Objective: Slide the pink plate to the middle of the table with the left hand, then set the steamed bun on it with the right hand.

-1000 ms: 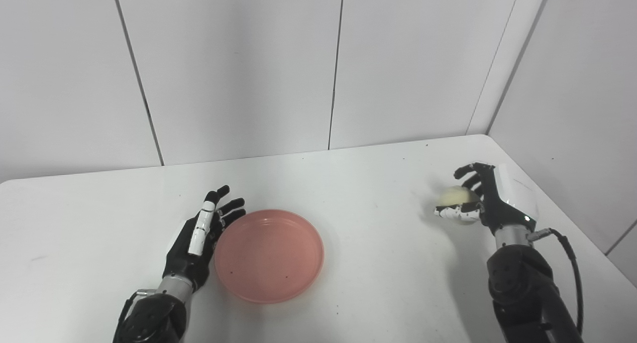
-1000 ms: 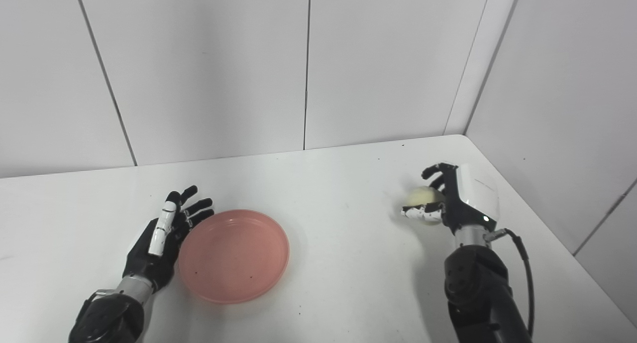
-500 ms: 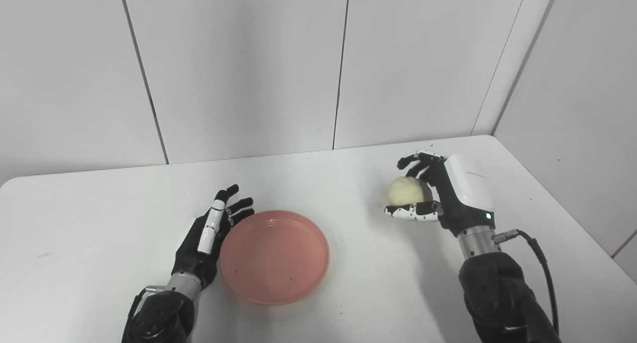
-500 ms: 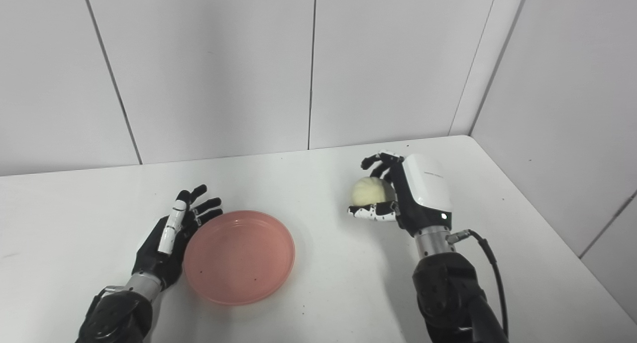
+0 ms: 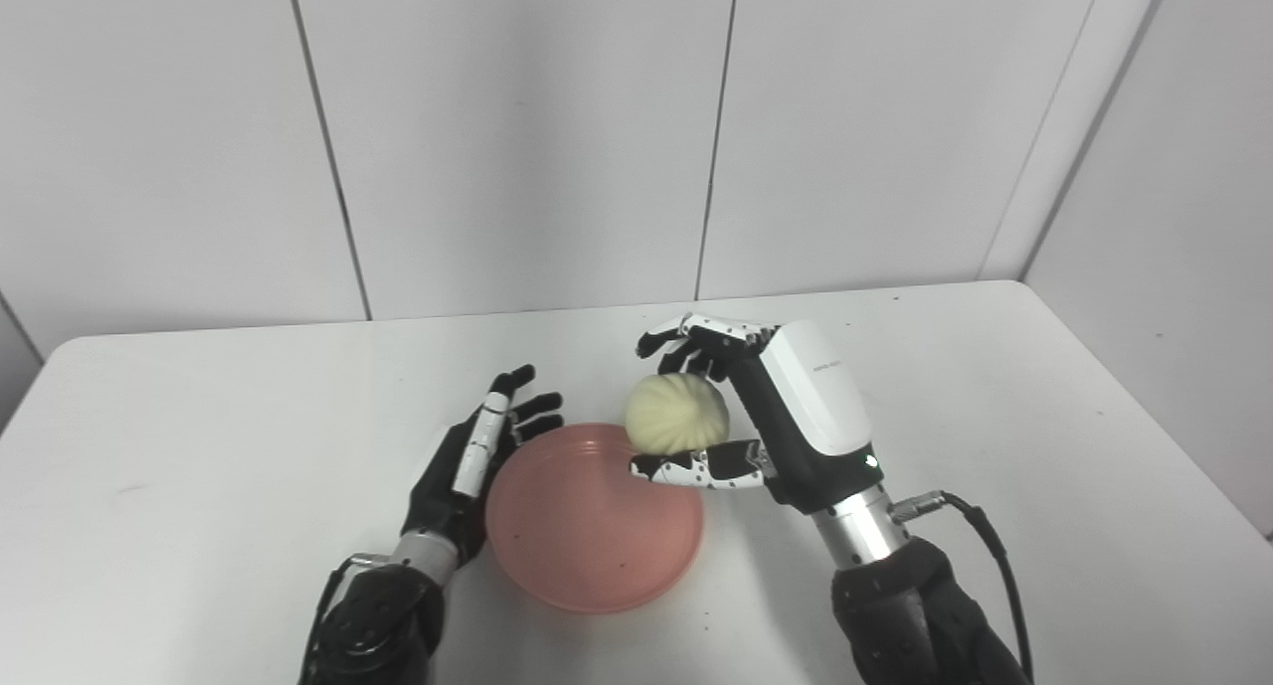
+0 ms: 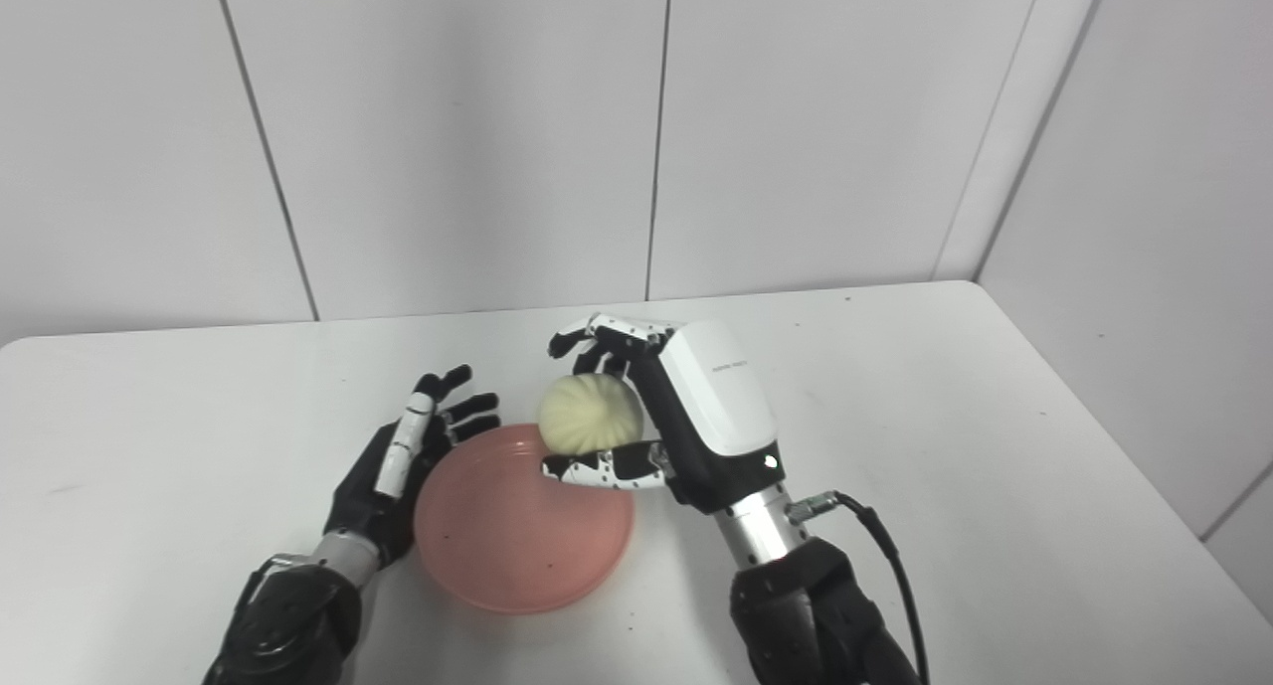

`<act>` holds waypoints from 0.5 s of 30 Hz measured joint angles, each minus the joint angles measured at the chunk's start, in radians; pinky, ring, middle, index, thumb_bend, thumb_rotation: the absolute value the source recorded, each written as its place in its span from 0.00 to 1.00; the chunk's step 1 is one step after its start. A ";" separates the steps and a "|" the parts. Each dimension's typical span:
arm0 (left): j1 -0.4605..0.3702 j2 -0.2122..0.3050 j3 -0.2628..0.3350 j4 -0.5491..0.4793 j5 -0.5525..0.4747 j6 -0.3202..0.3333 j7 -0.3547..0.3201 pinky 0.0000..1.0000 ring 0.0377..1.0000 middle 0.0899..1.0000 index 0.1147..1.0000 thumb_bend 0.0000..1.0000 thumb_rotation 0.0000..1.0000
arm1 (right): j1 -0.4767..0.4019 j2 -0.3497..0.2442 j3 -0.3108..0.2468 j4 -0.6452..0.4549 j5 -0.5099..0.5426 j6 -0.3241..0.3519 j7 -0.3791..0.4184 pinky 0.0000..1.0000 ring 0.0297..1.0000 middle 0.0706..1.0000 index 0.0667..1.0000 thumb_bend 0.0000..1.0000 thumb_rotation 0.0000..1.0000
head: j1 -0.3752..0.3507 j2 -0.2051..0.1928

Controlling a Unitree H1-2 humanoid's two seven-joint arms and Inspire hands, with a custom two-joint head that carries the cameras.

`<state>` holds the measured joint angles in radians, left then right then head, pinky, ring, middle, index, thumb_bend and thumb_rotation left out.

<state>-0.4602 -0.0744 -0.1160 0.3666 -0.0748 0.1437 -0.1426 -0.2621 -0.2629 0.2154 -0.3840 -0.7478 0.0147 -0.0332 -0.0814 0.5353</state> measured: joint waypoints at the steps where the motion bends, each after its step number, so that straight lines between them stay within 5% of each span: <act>1: 0.001 -0.001 0.000 0.000 0.001 0.000 0.002 0.81 0.79 0.79 0.87 0.62 0.95 | -0.003 0.004 0.006 0.018 0.001 -0.012 0.001 0.35 0.37 0.44 0.53 0.51 0.00 | 0.003 0.000; 15: 0.020 -0.014 -0.009 -0.024 0.016 0.002 0.008 0.81 0.79 0.78 0.86 0.62 0.95 | -0.051 0.056 0.047 0.237 0.029 -0.166 -0.026 0.36 0.37 0.45 0.52 0.51 0.00 | 0.041 0.012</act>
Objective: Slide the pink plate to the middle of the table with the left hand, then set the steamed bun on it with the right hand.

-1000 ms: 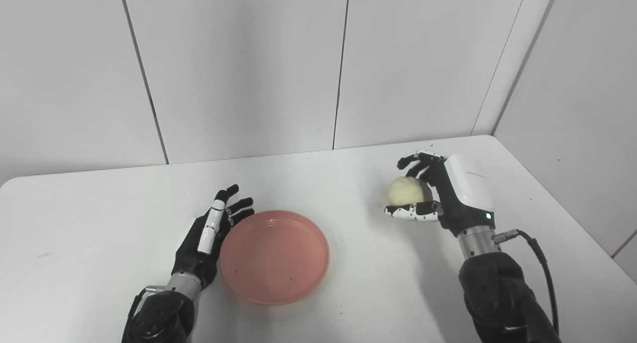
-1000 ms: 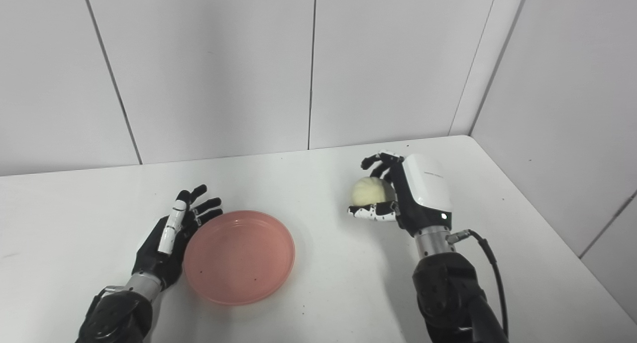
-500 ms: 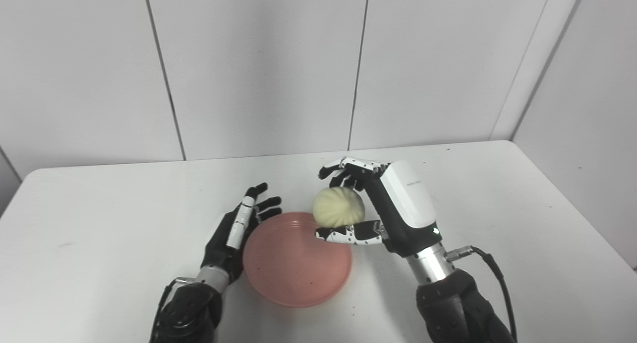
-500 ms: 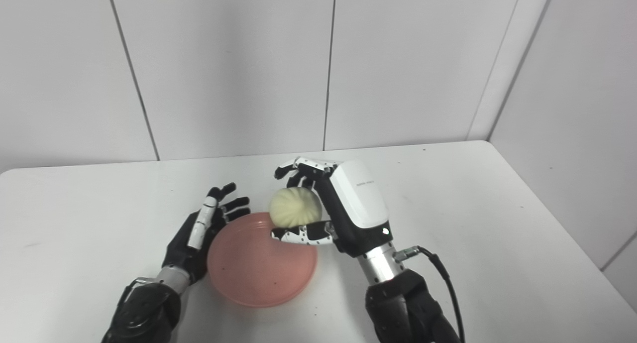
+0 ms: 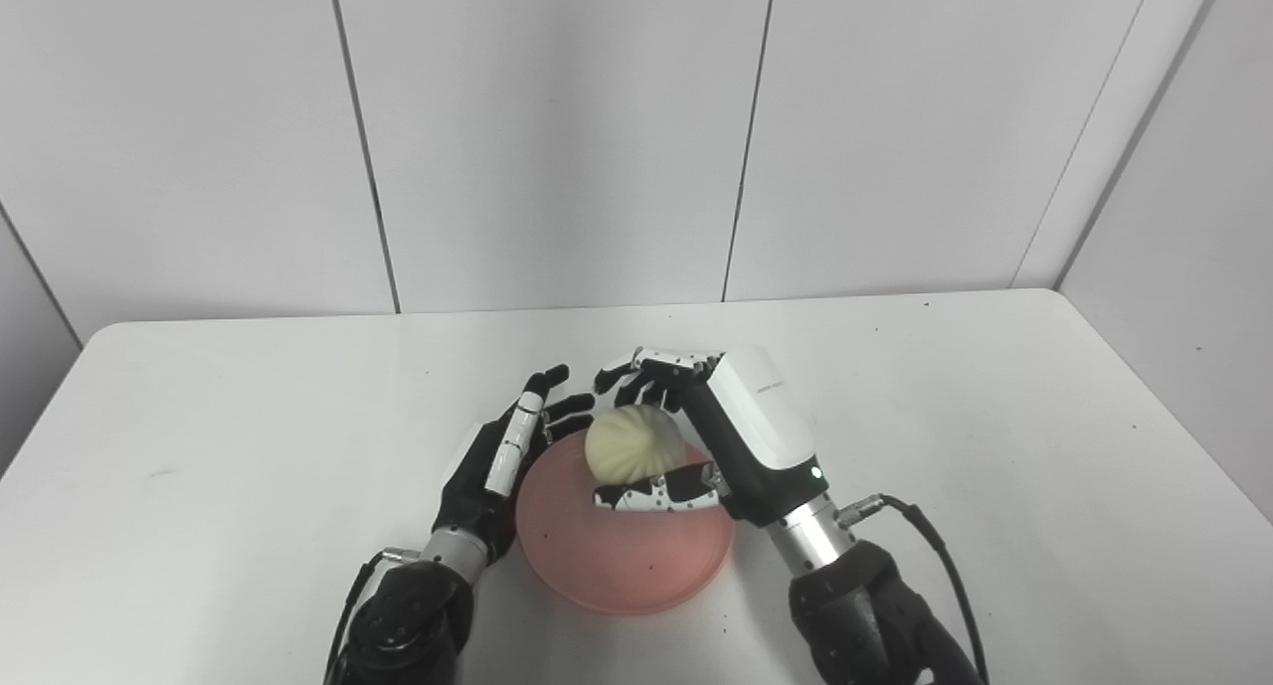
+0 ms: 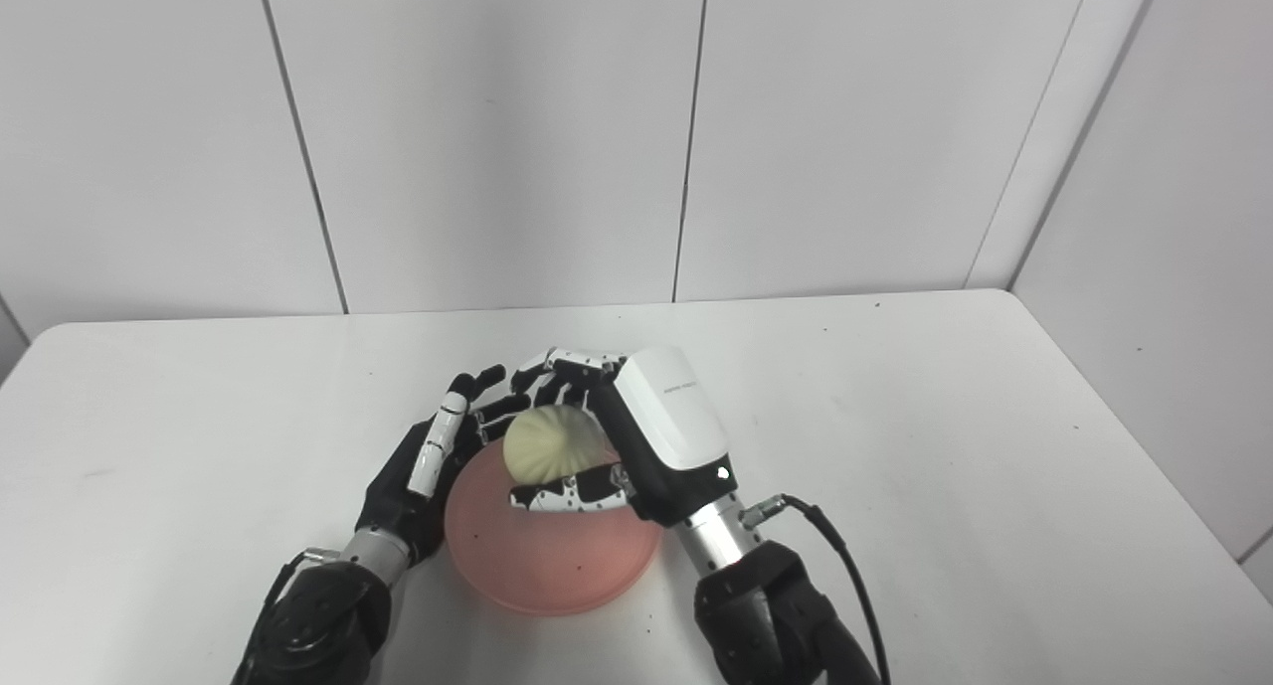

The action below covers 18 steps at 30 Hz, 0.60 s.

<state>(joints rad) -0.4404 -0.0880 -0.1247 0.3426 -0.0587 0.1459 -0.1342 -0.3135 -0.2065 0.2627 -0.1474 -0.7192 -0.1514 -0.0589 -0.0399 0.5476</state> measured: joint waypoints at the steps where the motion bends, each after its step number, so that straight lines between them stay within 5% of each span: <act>1: 0.001 0.000 0.000 -0.001 0.000 0.000 0.003 0.81 0.79 0.78 0.86 0.62 0.95 | 0.000 0.001 0.002 0.015 0.002 -0.018 -0.002 0.36 0.38 0.45 0.52 0.51 0.00 | 0.006 0.000; 18: 0.007 0.000 -0.012 -0.012 0.004 0.007 0.012 0.78 0.78 0.79 0.86 0.65 0.95 | -0.028 -0.004 0.023 0.272 -0.031 -0.142 -0.085 0.36 0.38 0.48 0.50 0.51 0.00 | 0.009 0.011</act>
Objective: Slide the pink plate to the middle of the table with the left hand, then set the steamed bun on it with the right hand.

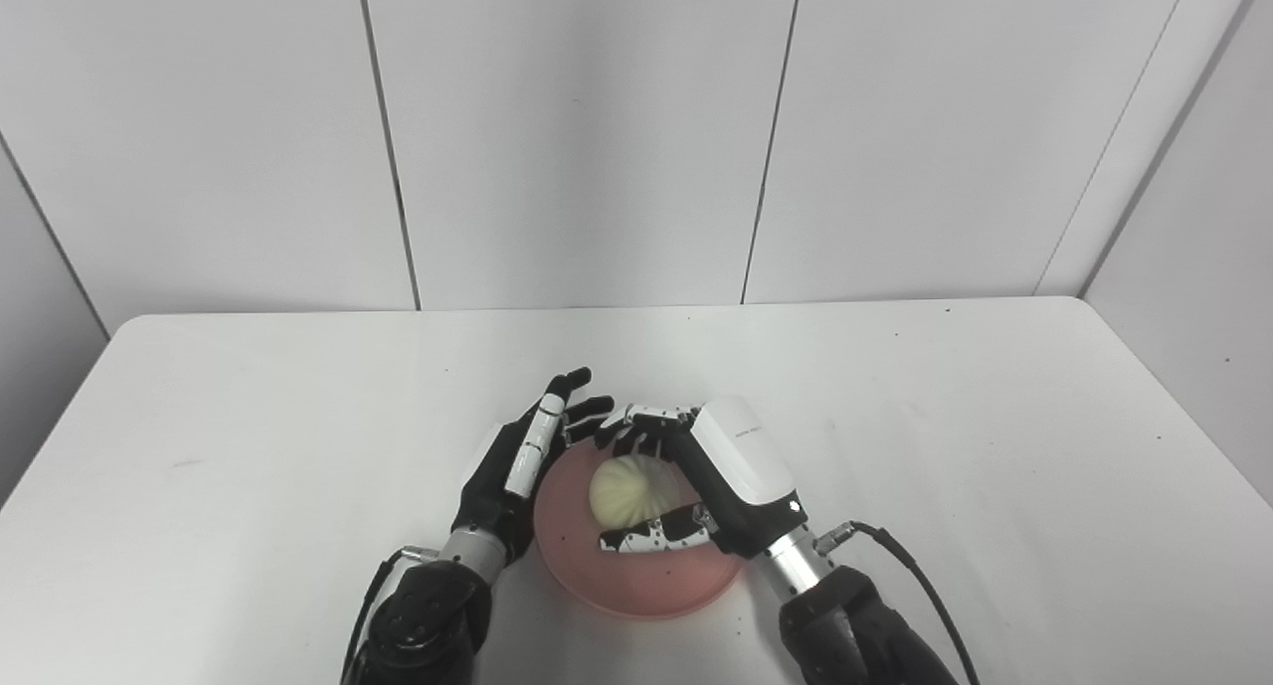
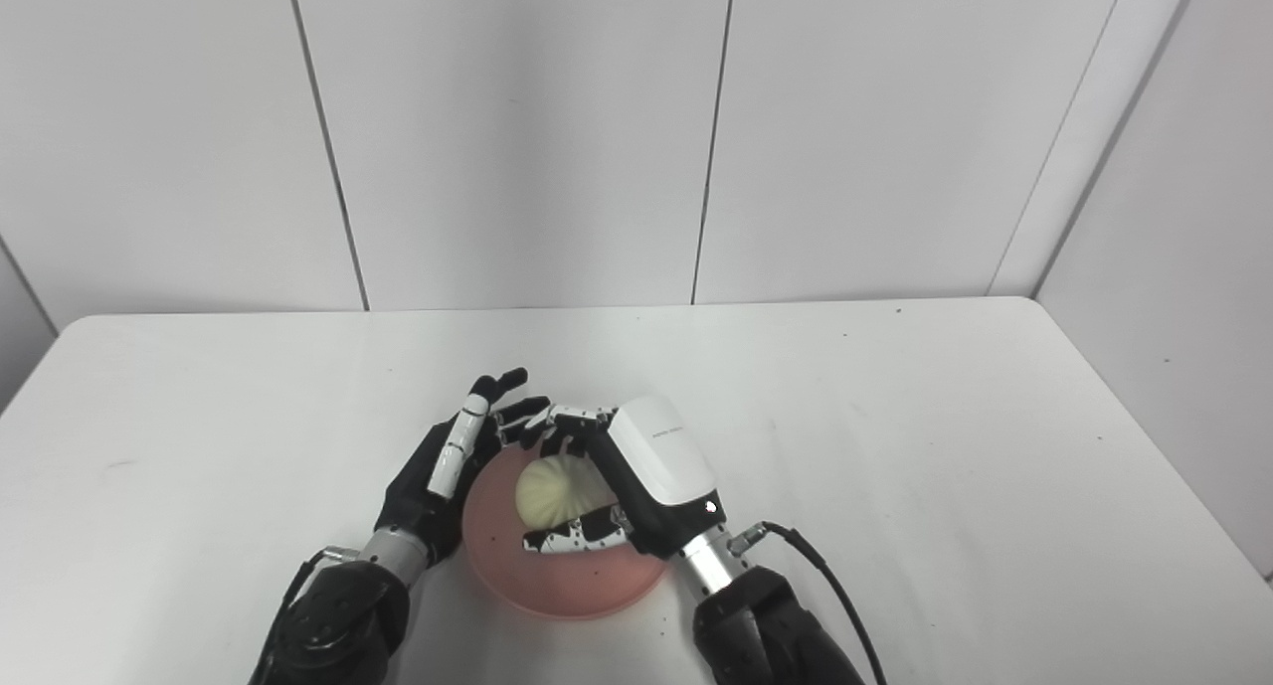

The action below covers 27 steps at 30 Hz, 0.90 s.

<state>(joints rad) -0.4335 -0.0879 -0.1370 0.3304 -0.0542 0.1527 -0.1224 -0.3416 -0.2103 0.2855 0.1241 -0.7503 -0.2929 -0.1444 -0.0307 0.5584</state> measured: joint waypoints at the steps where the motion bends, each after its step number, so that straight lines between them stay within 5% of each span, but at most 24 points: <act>1: 0.000 0.000 -0.001 0.000 0.000 0.000 0.000 0.78 0.78 0.78 0.85 0.65 0.94 | -0.001 -0.001 0.000 0.009 -0.001 0.000 0.000 0.36 0.38 0.48 0.50 0.51 0.00 | 0.002 0.000; 9: 0.000 -0.001 -0.003 0.000 0.000 0.000 0.003 0.77 0.78 0.78 0.85 0.63 0.95 | -0.001 -0.004 0.000 0.012 -0.005 0.000 -0.014 0.38 0.39 0.49 0.50 0.51 0.00 | 0.002 0.002; 13: 0.000 -0.001 -0.004 0.000 0.000 0.000 0.003 0.76 0.77 0.77 0.85 0.64 0.95 | 0.001 -0.003 0.000 0.004 -0.017 0.020 0.001 0.44 0.47 0.48 0.46 0.52 0.00 | 0.002 0.002; 15: 0.000 -0.001 -0.004 0.000 0.000 0.000 0.003 0.77 0.78 0.77 0.85 0.64 0.95 | 0.002 -0.003 0.000 -0.011 -0.020 0.051 0.038 0.49 0.54 0.59 0.46 0.52 0.11 | 0.000 0.005; 16: 0.000 -0.001 -0.004 -0.001 0.000 0.000 0.003 0.77 0.78 0.78 0.85 0.64 0.94 | 0.003 -0.004 0.001 -0.021 -0.020 0.068 0.062 0.53 0.58 0.64 0.57 0.69 0.21 | 0.000 0.005; 20: 0.000 -0.001 -0.004 -0.001 0.000 0.001 0.002 0.75 0.79 0.78 0.86 0.64 0.96 | 0.007 -0.017 0.010 -0.069 -0.022 0.116 0.150 0.63 0.66 0.72 0.67 0.83 0.39 | 0.002 0.005; 27: 0.000 0.002 -0.011 -0.002 0.000 0.002 0.001 0.74 0.77 0.77 0.86 0.65 0.96 | 0.007 -0.035 0.015 -0.080 -0.029 0.129 0.191 0.68 0.72 0.75 0.69 0.89 0.46 | -0.002 0.006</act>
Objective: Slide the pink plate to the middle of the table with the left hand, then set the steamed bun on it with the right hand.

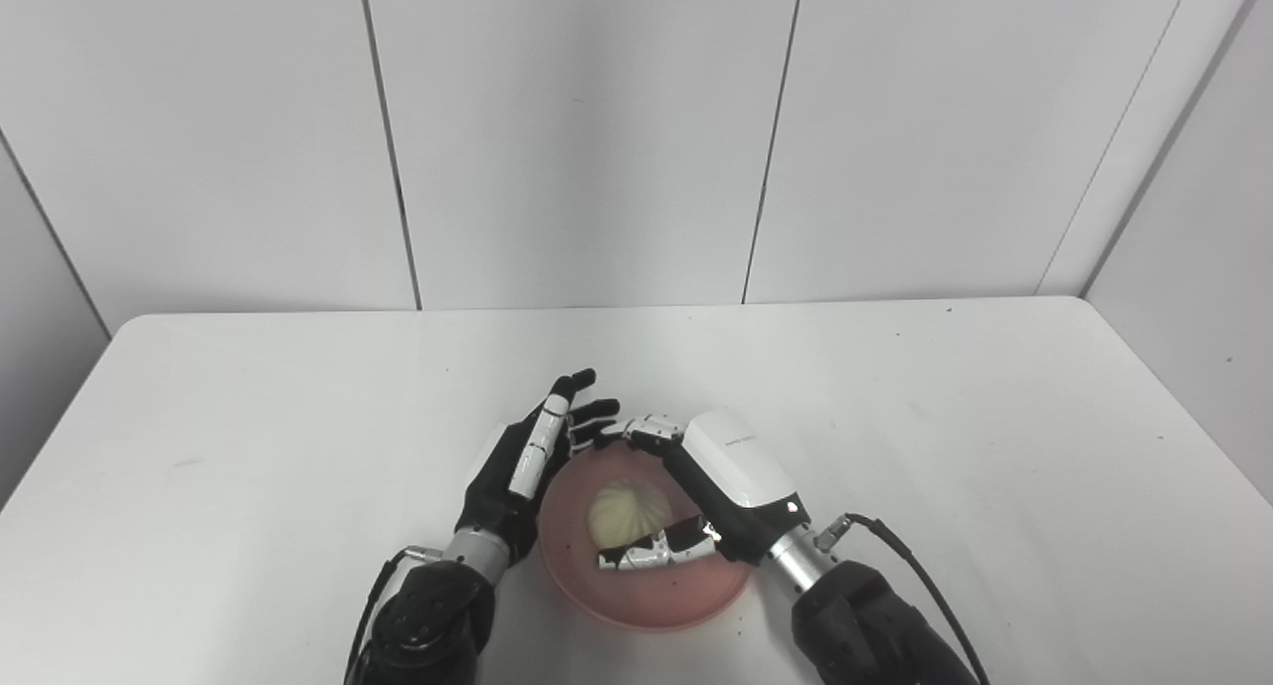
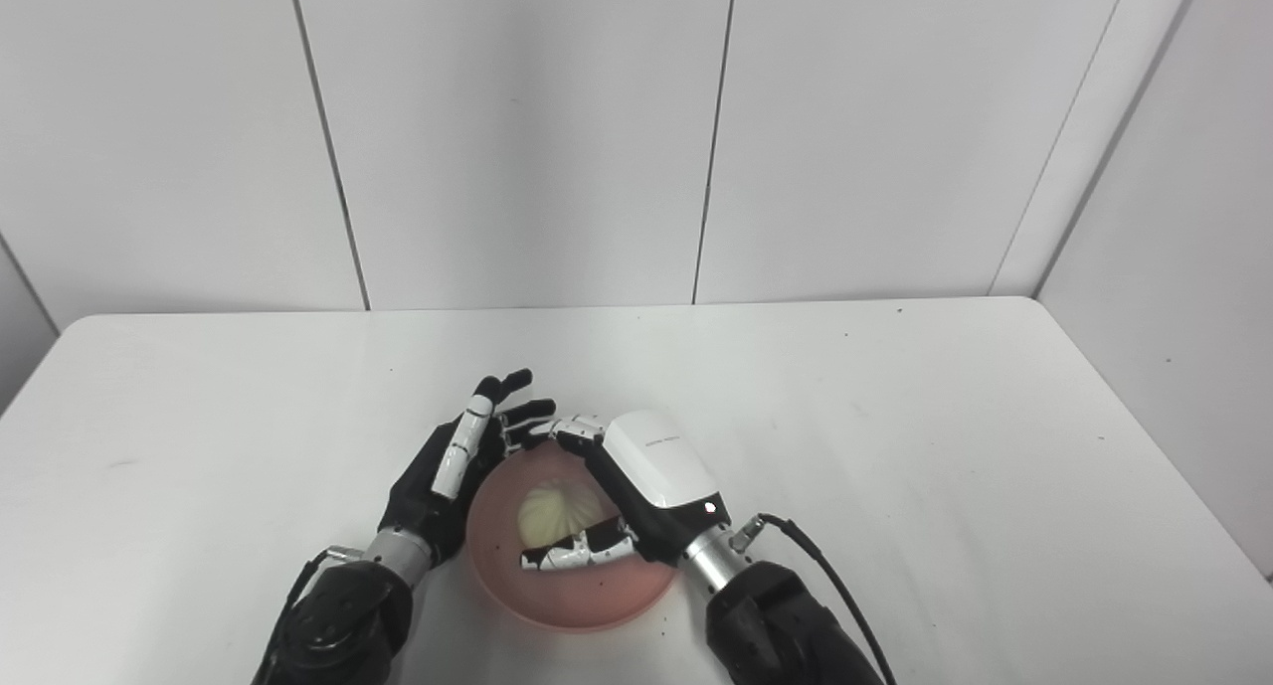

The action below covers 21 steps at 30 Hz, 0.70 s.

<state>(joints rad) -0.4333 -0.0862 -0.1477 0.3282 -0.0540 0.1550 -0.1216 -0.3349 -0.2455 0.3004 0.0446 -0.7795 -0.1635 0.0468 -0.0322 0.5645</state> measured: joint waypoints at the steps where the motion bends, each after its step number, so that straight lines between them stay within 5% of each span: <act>1: 0.000 0.000 0.000 -0.001 0.000 0.002 0.000 0.75 0.77 0.77 0.86 0.64 0.96 | 0.000 0.000 0.000 -0.004 -0.003 0.001 0.003 0.68 0.72 0.75 0.70 0.91 0.46 | 0.000 0.000; 8: 0.002 -0.001 -0.001 -0.005 0.000 0.007 -0.001 0.75 0.76 0.76 0.86 0.63 0.95 | 0.000 0.001 -0.001 -0.016 -0.005 0.002 0.009 0.66 0.72 0.76 0.71 0.96 0.50 | -0.002 0.002; 15: 0.002 -0.002 0.002 -0.005 0.000 0.007 0.002 0.78 0.81 0.81 0.86 0.62 0.95 | 0.009 0.039 -0.052 -0.028 0.033 0.003 -0.040 0.64 0.72 0.77 0.72 0.83 0.53 | -0.003 0.000; 21: 0.014 -0.019 0.011 -0.009 0.019 -0.009 0.035 0.78 0.82 0.83 0.89 0.63 0.93 | 0.024 0.112 -0.120 -0.029 0.103 0.005 -0.109 0.67 0.76 0.79 0.77 0.74 0.77 | -0.008 0.000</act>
<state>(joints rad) -0.4198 -0.1051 -0.1368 0.3189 -0.0345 0.1462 -0.0869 -0.3110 -0.1332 0.1807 0.0152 -0.6770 -0.1586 -0.0621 -0.0399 0.5645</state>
